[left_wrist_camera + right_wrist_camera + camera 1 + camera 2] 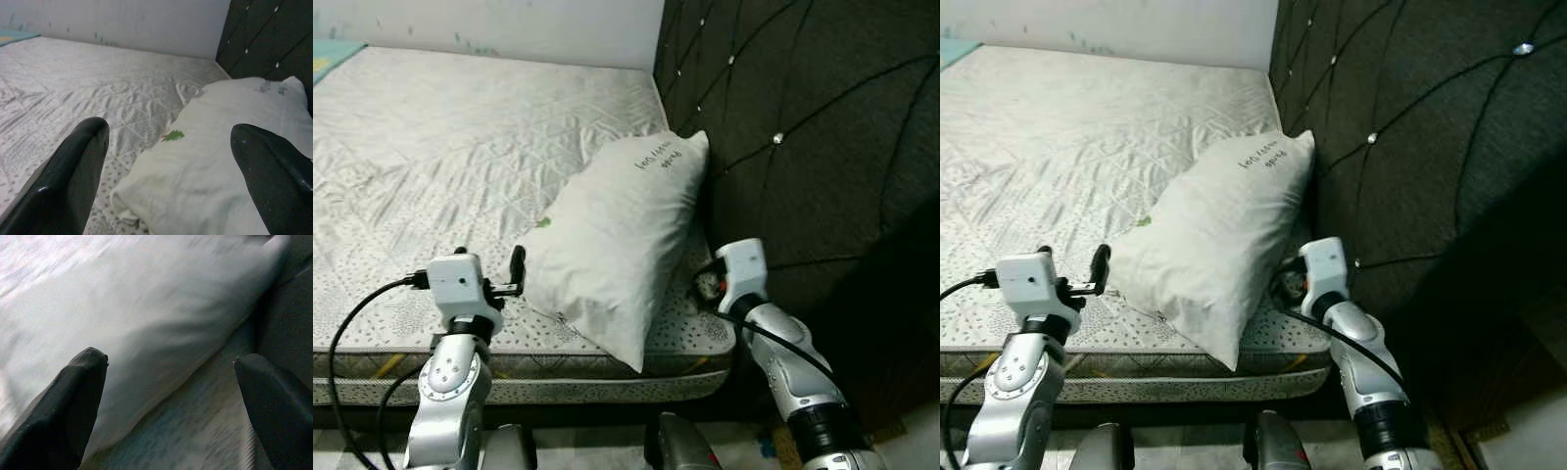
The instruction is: Clean up the room
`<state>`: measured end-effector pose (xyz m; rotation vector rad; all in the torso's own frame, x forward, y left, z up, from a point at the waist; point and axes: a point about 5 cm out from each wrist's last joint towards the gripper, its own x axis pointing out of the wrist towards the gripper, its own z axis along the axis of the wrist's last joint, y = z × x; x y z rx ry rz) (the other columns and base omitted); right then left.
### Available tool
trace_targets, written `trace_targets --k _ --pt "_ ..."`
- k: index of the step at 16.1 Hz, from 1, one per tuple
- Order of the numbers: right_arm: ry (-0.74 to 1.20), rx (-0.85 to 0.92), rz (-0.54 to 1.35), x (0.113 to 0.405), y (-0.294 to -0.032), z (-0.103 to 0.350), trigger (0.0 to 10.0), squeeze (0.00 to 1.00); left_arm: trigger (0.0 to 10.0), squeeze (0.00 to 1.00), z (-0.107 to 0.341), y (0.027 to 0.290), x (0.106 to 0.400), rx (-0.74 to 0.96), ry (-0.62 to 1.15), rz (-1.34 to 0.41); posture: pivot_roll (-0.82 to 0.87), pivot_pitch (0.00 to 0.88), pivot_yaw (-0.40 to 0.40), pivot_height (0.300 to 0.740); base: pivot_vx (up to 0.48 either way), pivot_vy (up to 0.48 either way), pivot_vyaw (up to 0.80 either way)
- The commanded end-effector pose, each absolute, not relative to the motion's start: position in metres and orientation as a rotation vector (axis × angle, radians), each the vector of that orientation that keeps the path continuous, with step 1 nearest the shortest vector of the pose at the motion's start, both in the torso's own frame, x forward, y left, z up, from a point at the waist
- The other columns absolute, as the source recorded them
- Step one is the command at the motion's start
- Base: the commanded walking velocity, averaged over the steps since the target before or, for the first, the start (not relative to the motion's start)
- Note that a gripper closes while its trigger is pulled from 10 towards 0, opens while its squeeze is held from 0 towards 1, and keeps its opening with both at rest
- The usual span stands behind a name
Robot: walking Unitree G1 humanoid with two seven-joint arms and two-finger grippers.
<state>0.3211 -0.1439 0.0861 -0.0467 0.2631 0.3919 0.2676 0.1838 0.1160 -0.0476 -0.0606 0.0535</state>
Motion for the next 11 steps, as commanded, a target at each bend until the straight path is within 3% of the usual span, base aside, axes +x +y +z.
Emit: trace_targets --k 1,4,7,11 --pt "0.292 -0.037 0.436 0.324 -0.14 0.088 10.0 0.0 10.0 0.0 0.121 0.182 0.265 -0.039 -0.058 0.046 -0.03 0.098 -0.103 0.635 0.0 0.0 0.0" --pt "0.352 0.008 0.494 0.325 -0.124 0.091 10.0 0.0 10.0 0.0 0.128 0.184 0.246 -0.034 -0.034 0.04 0.0 0.113 -0.108 0.635 0.0 0.0 0.0" --pt "0.519 0.01 0.51 0.318 -0.111 0.079 10.0 0.0 10.0 0.0 0.116 0.188 0.205 0.005 0.05 0.04 0.04 0.149 -0.123 0.635 0.0 0.0 0.0" --pt "0.661 0.113 0.491 0.301 -0.093 0.073 10.0 0.0 10.0 0.0 0.12 0.187 0.186 0.01 0.067 0.065 0.07 0.173 -0.147 0.635 0.0 0.0 0.0"
